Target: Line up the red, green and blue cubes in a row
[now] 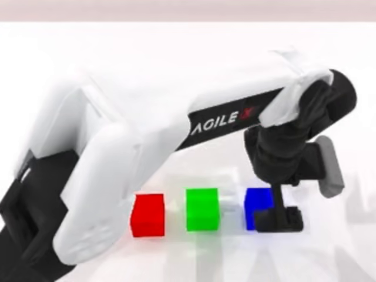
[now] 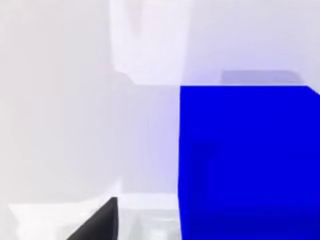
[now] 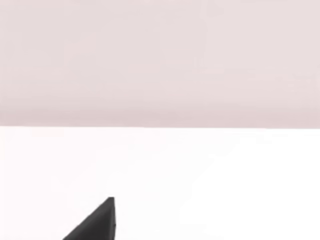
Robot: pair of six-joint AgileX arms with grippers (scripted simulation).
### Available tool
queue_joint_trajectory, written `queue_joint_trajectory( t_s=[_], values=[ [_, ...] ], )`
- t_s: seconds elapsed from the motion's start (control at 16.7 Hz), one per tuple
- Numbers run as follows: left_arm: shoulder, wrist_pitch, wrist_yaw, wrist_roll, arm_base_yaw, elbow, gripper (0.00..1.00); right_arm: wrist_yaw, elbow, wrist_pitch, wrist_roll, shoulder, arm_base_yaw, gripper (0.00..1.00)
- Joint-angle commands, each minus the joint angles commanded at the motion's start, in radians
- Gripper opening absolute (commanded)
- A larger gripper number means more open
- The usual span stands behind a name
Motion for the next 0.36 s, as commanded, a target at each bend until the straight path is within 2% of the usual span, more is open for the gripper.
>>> queue_joint_trajectory(
  t_s=[0.36],
  values=[
    [-0.021,-0.150,-0.002,-0.002,0.014,0.132,1.00,0.000,0.000,0.000,0.000,0.000,0.000,1.00]
  ],
)
